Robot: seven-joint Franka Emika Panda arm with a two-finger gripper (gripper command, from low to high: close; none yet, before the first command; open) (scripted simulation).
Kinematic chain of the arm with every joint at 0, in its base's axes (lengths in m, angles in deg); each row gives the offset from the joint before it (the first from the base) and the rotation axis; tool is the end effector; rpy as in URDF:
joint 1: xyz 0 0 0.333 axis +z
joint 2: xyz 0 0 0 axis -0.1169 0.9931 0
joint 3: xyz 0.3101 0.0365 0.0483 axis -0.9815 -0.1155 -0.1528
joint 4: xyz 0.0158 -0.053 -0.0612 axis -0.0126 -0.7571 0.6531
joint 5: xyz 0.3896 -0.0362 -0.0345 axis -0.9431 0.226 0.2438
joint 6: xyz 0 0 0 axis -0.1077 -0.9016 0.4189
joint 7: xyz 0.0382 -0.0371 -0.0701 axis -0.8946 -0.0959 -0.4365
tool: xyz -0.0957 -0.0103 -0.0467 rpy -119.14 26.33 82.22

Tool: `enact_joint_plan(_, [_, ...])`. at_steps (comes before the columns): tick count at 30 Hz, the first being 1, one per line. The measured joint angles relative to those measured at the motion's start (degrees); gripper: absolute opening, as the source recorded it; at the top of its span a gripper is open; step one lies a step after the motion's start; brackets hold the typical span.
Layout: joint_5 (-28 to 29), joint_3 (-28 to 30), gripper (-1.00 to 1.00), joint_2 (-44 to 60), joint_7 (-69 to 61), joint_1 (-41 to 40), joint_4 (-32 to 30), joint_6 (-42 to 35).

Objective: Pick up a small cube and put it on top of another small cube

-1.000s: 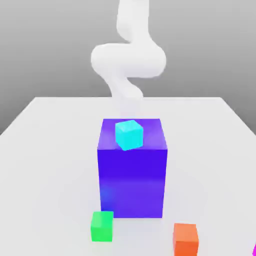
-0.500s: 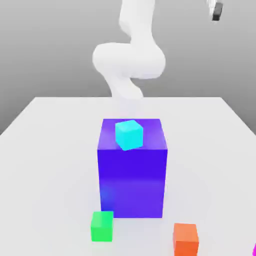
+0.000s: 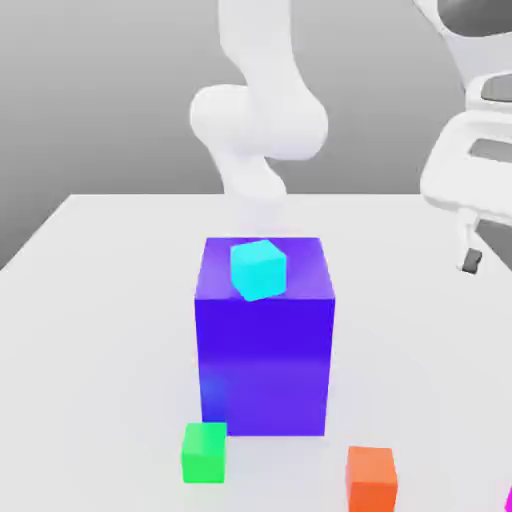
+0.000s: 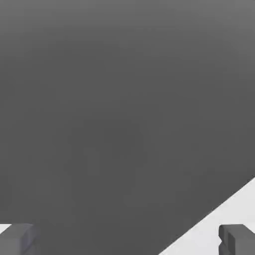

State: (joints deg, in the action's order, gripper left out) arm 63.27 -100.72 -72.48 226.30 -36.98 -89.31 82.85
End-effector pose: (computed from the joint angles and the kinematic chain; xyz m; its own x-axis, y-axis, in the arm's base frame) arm 0.5147 0.2467 0.3963 0.0619 -0.9262 0.3719 -0.9170 -0.1999 -0.3451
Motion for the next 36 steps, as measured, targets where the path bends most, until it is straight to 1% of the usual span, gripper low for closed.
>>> enact_joint_plan(4, [3.8, 3.02, 0.0, 7.56, 7.45, 4.34, 1.18, -1.33])
enact_joint_plan(8, [5.43, 5.65, 0.0, 13.64, 13.62, 7.63, 2.11, -1.3])
enact_joint_plan(13, [5.67, 8.15, 0.0, 19.96, 20.4, 10.64, 3.07, -0.06])
enact_joint_plan(18, [4.5, 9.81, 0.0, 25.21, 26.44, 12.83, 3.86, 2.13])
enact_joint_plan(20, [1.63, 12.7, 0.0, 25.68, 27.54, 15.63, 3.91, 4.41])
enact_joint_plan(24, [-7.16, 20.26, 0.0, 25.27, 27.88, 23.15, 3.71, 9.89])
enact_joint_plan(27, [-13.8, 24.27, 0.0, 25.36, 27.9, 27.66, 3.6, 13.26])
enact_joint_plan(29, [-15.66, 28.35, 0.0, 27.19, 27.9, 31.58, 4.19, 16.13])
enact_joint_plan(31, [-16.23, 33.18, 0.0, 30.13, 27.9, 35.84, 5.1, 19.62])
enact_joint_plan(32, [-16.37, 34.71, -1.0, 31.16, 27.9, 37.16, 5.41, 20.77])
enact_joint_plan(36, [-16.32, 34.72, -1.0, 31.16, 27.91, 37.16, 5.41, 20.86])
